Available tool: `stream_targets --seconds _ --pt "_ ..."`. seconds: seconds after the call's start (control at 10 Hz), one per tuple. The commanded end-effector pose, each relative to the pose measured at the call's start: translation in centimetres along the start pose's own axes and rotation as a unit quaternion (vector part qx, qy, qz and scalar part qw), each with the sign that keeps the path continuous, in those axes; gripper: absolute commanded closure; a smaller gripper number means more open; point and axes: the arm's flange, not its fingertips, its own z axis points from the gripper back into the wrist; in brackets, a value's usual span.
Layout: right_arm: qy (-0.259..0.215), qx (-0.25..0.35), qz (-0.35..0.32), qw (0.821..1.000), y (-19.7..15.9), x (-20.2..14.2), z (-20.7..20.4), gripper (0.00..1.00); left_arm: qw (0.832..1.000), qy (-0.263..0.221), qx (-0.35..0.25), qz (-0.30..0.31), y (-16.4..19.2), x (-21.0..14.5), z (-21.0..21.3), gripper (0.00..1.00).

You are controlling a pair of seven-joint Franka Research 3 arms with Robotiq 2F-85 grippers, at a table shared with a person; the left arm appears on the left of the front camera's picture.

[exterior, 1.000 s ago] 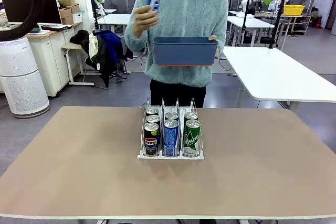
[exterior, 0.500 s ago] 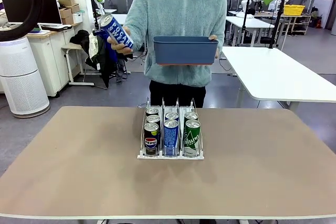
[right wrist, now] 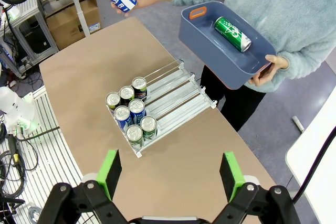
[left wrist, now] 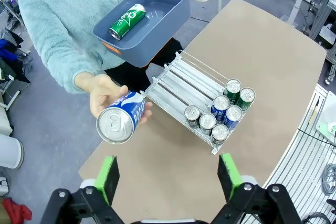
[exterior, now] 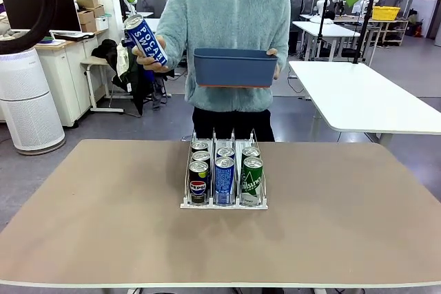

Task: Fill the beverage cans into the dispenser.
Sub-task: Pick up the Ionic drink handed by the human.

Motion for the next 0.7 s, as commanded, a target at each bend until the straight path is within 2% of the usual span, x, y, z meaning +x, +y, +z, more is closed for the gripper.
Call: stream_targets --seconds 0.0,0.6 --pt "0.0 0.001 -0.001 1.0 0.08 -0.12 -0.01 0.0 1.0 -0.001 -0.002 0.002 0.02 -0.08 0.04 0.0" --pt "0.0 0.001 -0.001 1.0 0.08 -0.12 -0.01 0.0 1.0 -0.001 -0.002 0.002 0.02 -0.08 0.04 0.0"
